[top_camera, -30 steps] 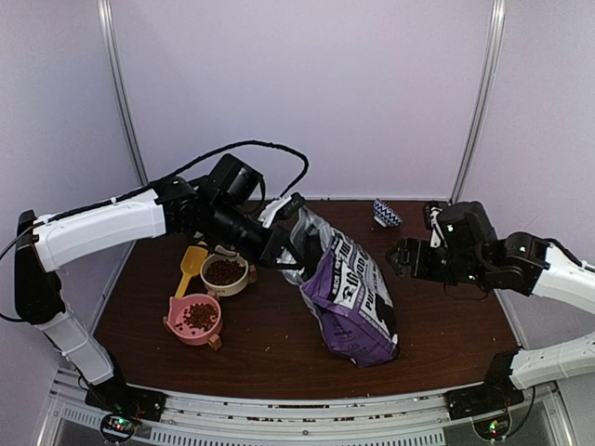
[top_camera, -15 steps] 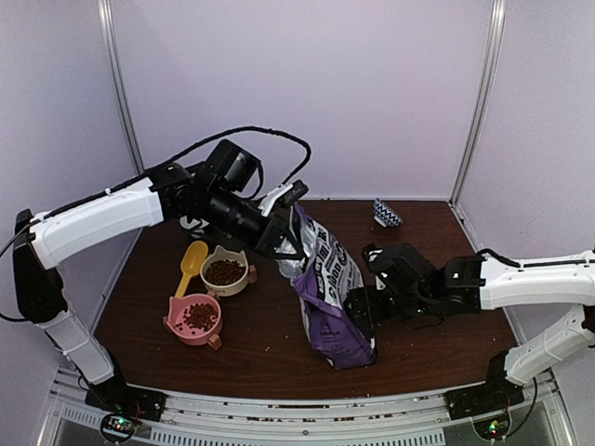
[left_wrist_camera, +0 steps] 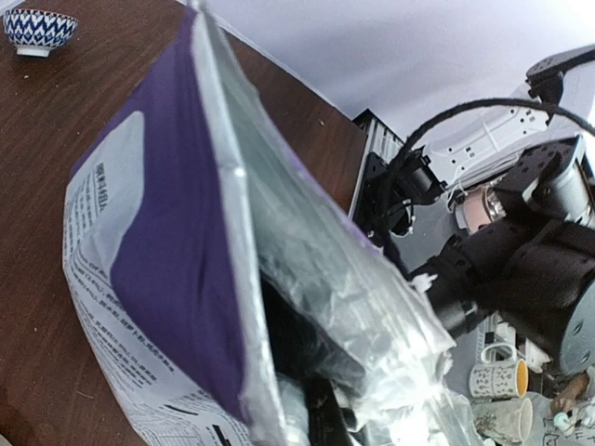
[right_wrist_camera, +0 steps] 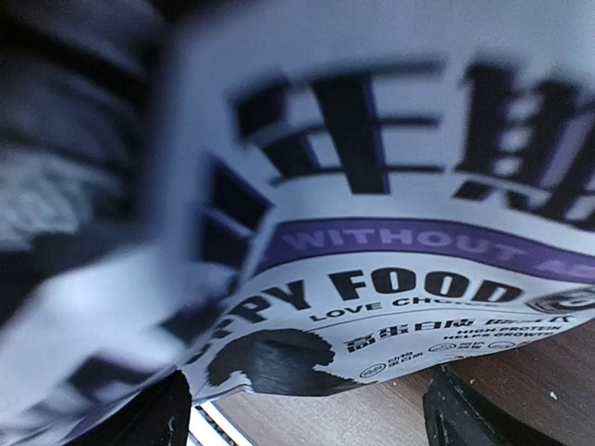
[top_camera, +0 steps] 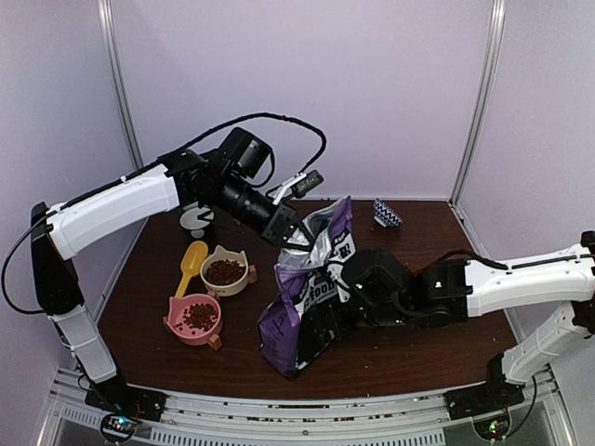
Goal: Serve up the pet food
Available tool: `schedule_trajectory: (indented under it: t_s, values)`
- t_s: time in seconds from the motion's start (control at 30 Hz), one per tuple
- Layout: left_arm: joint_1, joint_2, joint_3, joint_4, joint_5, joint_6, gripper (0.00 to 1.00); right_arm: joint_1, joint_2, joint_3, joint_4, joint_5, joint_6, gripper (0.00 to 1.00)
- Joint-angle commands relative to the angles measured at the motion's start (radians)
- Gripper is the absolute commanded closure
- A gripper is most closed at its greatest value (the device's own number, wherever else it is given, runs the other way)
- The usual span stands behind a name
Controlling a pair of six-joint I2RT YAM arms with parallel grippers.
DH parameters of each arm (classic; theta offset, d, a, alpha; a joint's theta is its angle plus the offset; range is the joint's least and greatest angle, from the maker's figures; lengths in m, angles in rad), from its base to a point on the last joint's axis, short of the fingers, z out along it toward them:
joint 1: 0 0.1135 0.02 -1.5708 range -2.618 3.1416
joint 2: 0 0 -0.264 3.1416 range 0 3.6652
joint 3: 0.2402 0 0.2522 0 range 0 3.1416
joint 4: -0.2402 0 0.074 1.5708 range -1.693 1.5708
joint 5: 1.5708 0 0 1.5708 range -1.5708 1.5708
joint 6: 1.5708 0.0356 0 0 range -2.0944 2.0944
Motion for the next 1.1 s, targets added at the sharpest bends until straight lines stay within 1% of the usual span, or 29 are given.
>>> schedule_trajectory:
  t_s: [0.0, 0.13, 0.27, 0.33, 0.4, 0.47, 0.57, 0.67, 0.73, 0.83, 0.9, 1.07]
  values:
    - [-0.015, -0.038, 0.059, 0.068, 0.012, 0.155, 1.0, 0.01, -0.175, -0.019, 0.101, 0.053, -0.078, 0.1]
    - [-0.015, -0.055, 0.06, 0.007, 0.061, 0.235, 1.0, -0.073, -0.334, -0.088, 0.051, 0.052, -0.11, 0.0]
    - [-0.015, -0.07, 0.077, -0.033, 0.146, 0.288, 1.0, -0.228, -0.467, -0.167, 0.076, -0.068, -0.146, 0.0]
    - [-0.018, -0.078, 0.093, -0.067, 0.167, 0.314, 1.0, -0.345, -0.51, -0.208, 0.113, -0.143, -0.153, 0.0]
    - [-0.024, -0.078, 0.116, -0.109, 0.186, 0.344, 1.0, -0.431, -0.536, -0.244, 0.158, -0.223, -0.155, 0.0]
    - [-0.036, -0.072, 0.146, -0.155, 0.201, 0.371, 1.0, -0.483, -0.527, -0.26, 0.193, -0.286, -0.152, 0.0]
    - [-0.06, -0.048, 0.208, -0.239, 0.242, 0.426, 1.0, -0.495, -0.479, -0.253, 0.23, -0.369, -0.159, 0.0]
    - [-0.073, -0.014, 0.281, -0.335, 0.281, 0.487, 1.0, -0.491, -0.429, -0.24, 0.273, -0.504, -0.134, 0.01]
    - [-0.075, 0.011, 0.331, -0.416, 0.272, 0.536, 1.0, -0.487, -0.426, -0.255, 0.331, -0.569, -0.114, 0.01]
    - [-0.075, 0.053, 0.399, -0.521, 0.217, 0.594, 1.0, -0.485, -0.449, -0.285, 0.395, -0.654, -0.107, 0.01]
    - [-0.075, 0.071, 0.419, -0.556, 0.208, 0.613, 1.0, -0.485, -0.46, -0.279, 0.388, -0.705, -0.119, 0.01]
    - [-0.093, 0.074, 0.431, -0.574, 0.249, 0.638, 1.0, -0.484, -0.477, -0.25, 0.352, -0.785, -0.176, 0.01]
